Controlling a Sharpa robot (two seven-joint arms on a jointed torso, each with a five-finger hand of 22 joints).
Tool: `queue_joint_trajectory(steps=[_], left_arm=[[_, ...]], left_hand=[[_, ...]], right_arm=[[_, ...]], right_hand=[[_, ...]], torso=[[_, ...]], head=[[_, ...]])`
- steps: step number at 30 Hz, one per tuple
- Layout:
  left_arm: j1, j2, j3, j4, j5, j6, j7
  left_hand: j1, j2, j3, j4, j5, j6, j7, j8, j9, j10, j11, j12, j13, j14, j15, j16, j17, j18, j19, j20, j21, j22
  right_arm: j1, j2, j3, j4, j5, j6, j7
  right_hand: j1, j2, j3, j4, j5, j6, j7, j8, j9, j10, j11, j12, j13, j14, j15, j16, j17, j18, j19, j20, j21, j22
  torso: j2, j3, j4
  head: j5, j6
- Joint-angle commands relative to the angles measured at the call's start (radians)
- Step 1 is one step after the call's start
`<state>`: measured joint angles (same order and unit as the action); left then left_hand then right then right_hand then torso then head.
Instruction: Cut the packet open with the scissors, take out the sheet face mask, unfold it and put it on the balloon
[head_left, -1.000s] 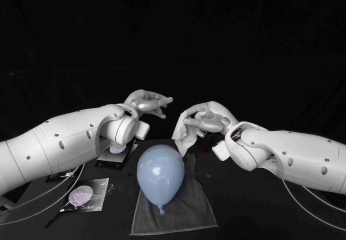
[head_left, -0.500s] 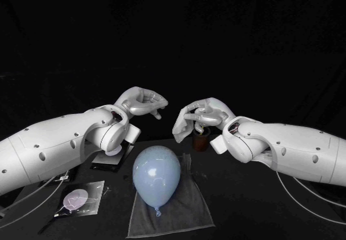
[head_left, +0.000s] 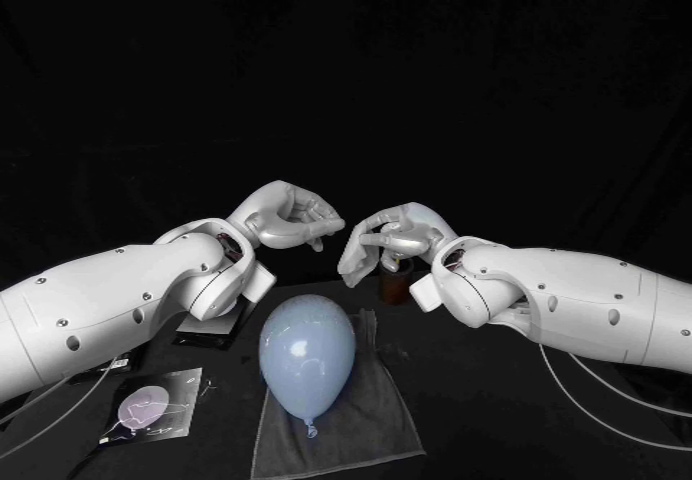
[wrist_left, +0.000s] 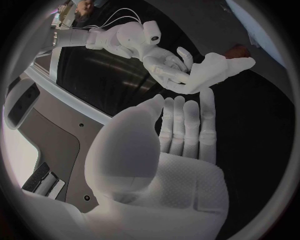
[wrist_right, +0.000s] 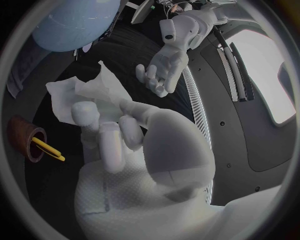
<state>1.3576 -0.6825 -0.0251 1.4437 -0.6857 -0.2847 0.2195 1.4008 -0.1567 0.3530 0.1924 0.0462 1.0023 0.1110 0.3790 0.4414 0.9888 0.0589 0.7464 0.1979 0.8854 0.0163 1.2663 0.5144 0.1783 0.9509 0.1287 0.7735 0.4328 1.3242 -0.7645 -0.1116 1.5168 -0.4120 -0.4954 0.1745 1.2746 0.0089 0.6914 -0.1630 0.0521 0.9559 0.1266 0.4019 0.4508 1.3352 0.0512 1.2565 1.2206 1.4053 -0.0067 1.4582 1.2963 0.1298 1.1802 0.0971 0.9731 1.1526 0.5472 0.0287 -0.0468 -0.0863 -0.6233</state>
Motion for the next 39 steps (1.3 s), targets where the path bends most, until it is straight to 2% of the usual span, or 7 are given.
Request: queue_joint_trajectory(steps=[1, 4, 7, 12, 26, 29, 39], left_arm=[[-0.002, 0.010, -0.002, -0.002, -0.094, -0.024, -0.050], [-0.003, 0.019, -0.005, -0.004, -0.105, -0.046, -0.086], [-0.004, 0.026, -0.006, -0.005, -0.112, -0.060, -0.117], [-0.004, 0.033, -0.007, -0.003, -0.131, -0.072, -0.157], [-0.004, 0.042, -0.008, 0.000, -0.144, -0.105, -0.205], [-0.004, 0.046, -0.008, -0.001, -0.157, -0.103, -0.227], [-0.004, 0.053, -0.007, -0.003, -0.196, -0.098, -0.282]], left_hand=[[-0.014, -0.005, -0.004, 0.012, 0.002, 0.009, -0.001, -0.005, -0.002, 0.009, 0.000, -0.005, 0.002, 0.011, -0.002, 0.003, 0.002, 0.005, 0.010, 0.001, 0.004, -0.002], [-0.020, -0.011, -0.014, 0.029, 0.002, 0.013, -0.002, -0.012, -0.007, 0.017, -0.002, -0.008, 0.005, 0.032, -0.006, 0.011, 0.006, 0.006, 0.028, -0.005, 0.009, -0.001], [-0.024, -0.019, -0.032, 0.054, 0.002, 0.020, -0.004, -0.019, -0.011, 0.027, -0.006, -0.011, 0.011, 0.179, -0.013, 0.090, 0.188, 0.006, 0.068, -0.019, 0.038, 0.013], [-0.030, -0.027, -0.061, 0.085, 0.002, 0.032, -0.010, -0.019, -0.009, 0.039, -0.013, -0.006, 0.022, 0.286, -0.021, 0.149, 0.339, 0.005, 0.096, -0.031, 0.071, 0.031], [-0.032, -0.029, -0.109, 0.097, 0.002, 0.063, -0.028, 0.001, 0.009, 0.065, -0.030, 0.020, 0.050, 0.370, -0.037, 0.193, 0.467, 0.005, 0.109, -0.046, 0.120, 0.062], [-0.045, -0.033, -0.133, 0.098, 0.002, 0.078, -0.037, 0.016, 0.019, 0.081, -0.039, 0.038, 0.063, 0.407, -0.046, 0.210, 0.522, -0.003, 0.137, -0.052, 0.170, 0.124], [-0.067, -0.045, -0.195, 0.098, 0.002, 0.098, -0.053, 0.046, 0.040, 0.100, -0.056, 0.071, 0.091, 0.463, -0.062, 0.233, 0.610, -0.021, 0.189, -0.065, 0.272, 0.254]], right_arm=[[0.001, 0.000, 0.000, 0.013, -0.040, -0.040, -0.028], [0.000, 0.000, 0.000, 0.023, -0.066, -0.043, -0.029], [0.000, 0.000, 0.000, 0.030, -0.089, -0.047, -0.028], [0.000, 0.002, 0.000, 0.035, -0.118, -0.052, -0.026], [-0.003, 0.016, -0.006, 0.036, -0.163, -0.057, -0.035], [-0.003, 0.019, -0.007, 0.036, -0.171, -0.060, -0.037], [-0.003, 0.028, -0.009, 0.034, -0.181, -0.066, -0.040]], right_hand=[[-0.005, -0.004, 0.002, -0.005, -0.001, 0.005, 0.000, 0.004, 0.000, 0.002, -0.005, 0.005, 0.001, 0.001, -0.008, 0.004, 0.000, 0.018, 0.002, -0.005, 0.005, 0.001], [-0.006, -0.005, 0.002, -0.005, -0.001, 0.005, 0.000, 0.004, 0.000, 0.001, -0.005, 0.004, 0.000, -0.001, -0.008, 0.003, -0.003, 0.019, 0.000, -0.005, 0.002, -0.001], [-0.006, -0.005, 0.002, -0.006, -0.001, 0.005, 0.000, 0.004, 0.000, 0.001, -0.005, 0.003, -0.001, -0.001, -0.008, 0.003, -0.003, 0.019, 0.001, -0.005, 0.003, 0.000], [-0.006, -0.006, 0.002, -0.007, -0.001, 0.004, 0.000, 0.003, 0.000, 0.001, -0.005, 0.003, -0.001, -0.001, -0.009, 0.003, -0.003, 0.019, 0.001, -0.005, 0.003, 0.000], [-0.006, -0.008, 0.003, -0.009, -0.001, 0.004, 0.000, 0.003, -0.001, 0.002, -0.005, 0.004, 0.000, 0.000, -0.009, 0.003, -0.002, 0.018, 0.004, -0.006, 0.008, 0.003], [-0.006, -0.008, 0.003, -0.009, -0.001, 0.004, 0.000, 0.003, -0.001, 0.002, -0.005, 0.004, 0.000, 0.000, -0.009, 0.003, -0.002, 0.018, 0.004, -0.006, 0.008, 0.003], [-0.005, -0.008, 0.004, -0.011, -0.001, 0.004, 0.000, 0.004, -0.002, 0.004, -0.005, 0.005, 0.001, 0.002, -0.009, 0.005, 0.001, 0.017, 0.006, -0.006, 0.010, 0.005]], torso=[[0.002, -0.0003, -0.0001], [0.001, -0.0005, 0.0002], [0.000, -0.0004, 0.0004], [-0.001, -0.0005, 0.0004], [0.000, -0.0009, 0.0005], [0.000, -0.0004, 0.0001], [0.000, 0.0007, -0.0001]], head=[[-0.001, -0.002], [0.000, -0.002], [0.002, -0.002], [0.004, -0.002], [0.005, -0.001], [0.006, -0.001], [0.007, -0.003]])
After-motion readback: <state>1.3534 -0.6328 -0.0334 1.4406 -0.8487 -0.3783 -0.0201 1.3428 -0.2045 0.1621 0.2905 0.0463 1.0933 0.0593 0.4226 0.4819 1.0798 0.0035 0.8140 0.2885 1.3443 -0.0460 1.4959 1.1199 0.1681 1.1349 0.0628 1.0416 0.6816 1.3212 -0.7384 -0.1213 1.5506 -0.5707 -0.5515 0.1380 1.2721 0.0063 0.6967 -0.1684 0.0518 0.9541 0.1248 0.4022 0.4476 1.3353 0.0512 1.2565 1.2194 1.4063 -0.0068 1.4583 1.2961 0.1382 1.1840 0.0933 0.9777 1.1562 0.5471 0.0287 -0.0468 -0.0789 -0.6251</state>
